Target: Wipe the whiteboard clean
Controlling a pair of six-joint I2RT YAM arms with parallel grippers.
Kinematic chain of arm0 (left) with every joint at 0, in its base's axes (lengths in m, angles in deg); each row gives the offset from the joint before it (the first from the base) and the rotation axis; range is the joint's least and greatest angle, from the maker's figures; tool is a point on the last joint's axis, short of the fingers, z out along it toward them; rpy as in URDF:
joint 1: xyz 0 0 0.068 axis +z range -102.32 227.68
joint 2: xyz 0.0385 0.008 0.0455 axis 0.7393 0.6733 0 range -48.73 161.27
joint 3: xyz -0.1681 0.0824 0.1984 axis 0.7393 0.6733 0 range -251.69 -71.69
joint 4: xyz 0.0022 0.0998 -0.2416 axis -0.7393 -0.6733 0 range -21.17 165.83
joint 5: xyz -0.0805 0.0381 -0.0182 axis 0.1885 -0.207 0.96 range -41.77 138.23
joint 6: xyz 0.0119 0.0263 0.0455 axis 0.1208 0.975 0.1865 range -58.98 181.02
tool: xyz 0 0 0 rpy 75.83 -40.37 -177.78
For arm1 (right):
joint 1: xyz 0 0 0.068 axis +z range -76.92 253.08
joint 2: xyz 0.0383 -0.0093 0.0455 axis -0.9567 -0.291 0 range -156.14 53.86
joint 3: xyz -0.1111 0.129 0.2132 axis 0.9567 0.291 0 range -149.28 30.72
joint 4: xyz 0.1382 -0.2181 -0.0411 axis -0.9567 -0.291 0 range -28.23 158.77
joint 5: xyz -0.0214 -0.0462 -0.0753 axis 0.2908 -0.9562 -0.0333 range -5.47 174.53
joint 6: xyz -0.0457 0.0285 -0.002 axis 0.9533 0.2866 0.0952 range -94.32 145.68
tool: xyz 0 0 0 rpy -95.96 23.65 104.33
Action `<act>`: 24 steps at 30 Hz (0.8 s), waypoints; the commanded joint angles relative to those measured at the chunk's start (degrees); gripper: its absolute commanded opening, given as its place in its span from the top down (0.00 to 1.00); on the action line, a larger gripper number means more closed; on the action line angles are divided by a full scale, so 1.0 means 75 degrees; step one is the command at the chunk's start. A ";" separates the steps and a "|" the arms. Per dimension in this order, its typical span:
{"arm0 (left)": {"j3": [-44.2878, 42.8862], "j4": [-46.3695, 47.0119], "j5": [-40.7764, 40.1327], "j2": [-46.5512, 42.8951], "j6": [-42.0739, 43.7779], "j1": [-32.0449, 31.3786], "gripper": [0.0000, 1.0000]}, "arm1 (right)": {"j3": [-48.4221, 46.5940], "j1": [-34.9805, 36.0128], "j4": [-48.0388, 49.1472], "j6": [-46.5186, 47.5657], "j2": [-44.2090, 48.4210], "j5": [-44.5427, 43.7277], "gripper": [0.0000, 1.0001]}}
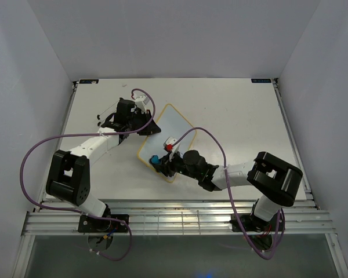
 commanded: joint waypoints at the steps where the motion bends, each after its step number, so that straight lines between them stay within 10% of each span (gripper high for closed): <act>1: 0.0497 -0.1752 -0.1139 0.0305 0.0933 -0.0302 1.00 | 0.0969 0.0209 -0.0715 -0.0580 -0.0189 0.0174 0.92; 9: 0.0473 -0.1763 -0.1045 0.0328 0.0934 -0.0302 1.00 | 0.1862 0.0350 -0.0937 -0.0956 0.0234 -0.0612 0.92; 24: 0.0508 -0.1763 -0.0951 0.0328 0.0934 -0.0314 1.00 | -0.2682 0.0315 -0.2320 0.0730 -0.0411 -0.0401 0.92</act>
